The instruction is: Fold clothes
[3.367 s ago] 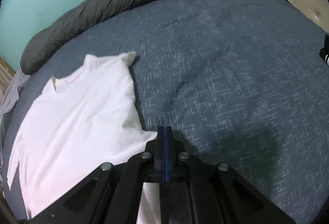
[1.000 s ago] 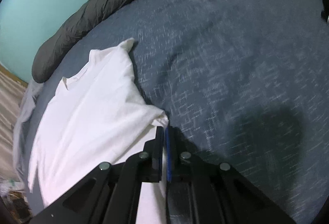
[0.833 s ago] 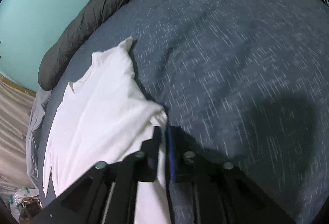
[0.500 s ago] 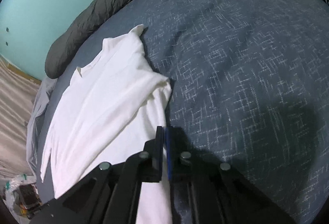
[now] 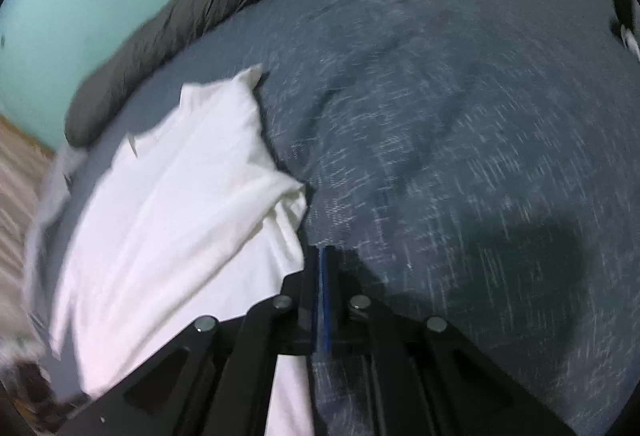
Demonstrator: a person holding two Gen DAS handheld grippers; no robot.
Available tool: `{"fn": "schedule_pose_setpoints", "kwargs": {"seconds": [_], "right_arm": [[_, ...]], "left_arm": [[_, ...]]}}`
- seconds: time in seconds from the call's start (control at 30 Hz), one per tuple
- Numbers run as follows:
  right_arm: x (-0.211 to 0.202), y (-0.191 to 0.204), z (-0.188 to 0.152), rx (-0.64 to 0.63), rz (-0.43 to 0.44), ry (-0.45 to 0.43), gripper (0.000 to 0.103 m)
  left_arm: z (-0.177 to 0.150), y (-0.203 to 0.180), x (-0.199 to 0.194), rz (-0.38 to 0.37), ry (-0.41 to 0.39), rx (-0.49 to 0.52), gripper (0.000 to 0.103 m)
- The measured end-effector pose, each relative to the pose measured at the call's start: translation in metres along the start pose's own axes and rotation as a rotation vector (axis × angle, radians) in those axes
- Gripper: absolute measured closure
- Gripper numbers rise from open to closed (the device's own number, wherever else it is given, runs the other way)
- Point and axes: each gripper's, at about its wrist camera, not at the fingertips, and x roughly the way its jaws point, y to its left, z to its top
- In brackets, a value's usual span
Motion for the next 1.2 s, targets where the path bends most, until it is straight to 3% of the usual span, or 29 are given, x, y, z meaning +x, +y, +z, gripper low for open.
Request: {"fn": "schedule_pose_setpoints", "kwargs": {"seconds": [0.03,0.1,0.17,0.27,0.37,0.47,0.63,0.77,0.83,1.0,1.1,1.2], "right_arm": [[-0.003,-0.002,-0.002,0.007,0.001,-0.001,0.092],[-0.007,-0.004,-0.005,0.016,0.021,0.005,0.077],[-0.007,0.000,-0.013,0.012,0.064,0.033,0.075],[-0.003,0.016,-0.026,-0.057,0.028,0.069,0.074],[-0.006,0.021,-0.037,-0.058,-0.011,0.049,0.077],[-0.014,0.032,-0.050,-0.107,0.007,0.021,0.084],[-0.018,0.055,-0.066,-0.203,0.061,0.029,0.084],[-0.020,0.068,-0.074,-0.247,0.038,0.024,0.084],[-0.019,0.071,-0.075,-0.239,0.034,0.023,0.084],[-0.037,0.034,-0.071,-0.087,0.044,-0.063,0.084],[-0.039,0.013,-0.064,0.023,0.033,-0.083,0.084],[-0.034,0.009,-0.060,0.051,0.049,-0.063,0.083]], "left_arm": [[0.000,0.000,0.000,-0.002,0.000,0.000,0.100],[0.001,-0.001,-0.001,-0.005,-0.001,0.000,0.100],[0.002,-0.003,-0.001,-0.006,-0.003,0.002,0.100],[0.003,-0.005,-0.002,-0.010,-0.006,0.002,0.100],[0.004,-0.006,-0.003,-0.013,-0.011,0.002,0.100],[0.005,-0.006,-0.004,-0.015,-0.012,0.002,0.100],[0.006,-0.007,-0.004,-0.019,-0.016,0.002,0.100],[0.007,-0.008,-0.005,-0.022,-0.019,0.003,0.100],[0.007,-0.008,-0.004,-0.023,-0.018,0.003,0.100],[0.007,-0.007,-0.004,-0.026,-0.017,0.001,0.100],[0.007,-0.007,-0.004,-0.027,-0.015,0.000,0.100],[0.007,-0.007,-0.005,-0.026,-0.015,0.002,0.100]]}}
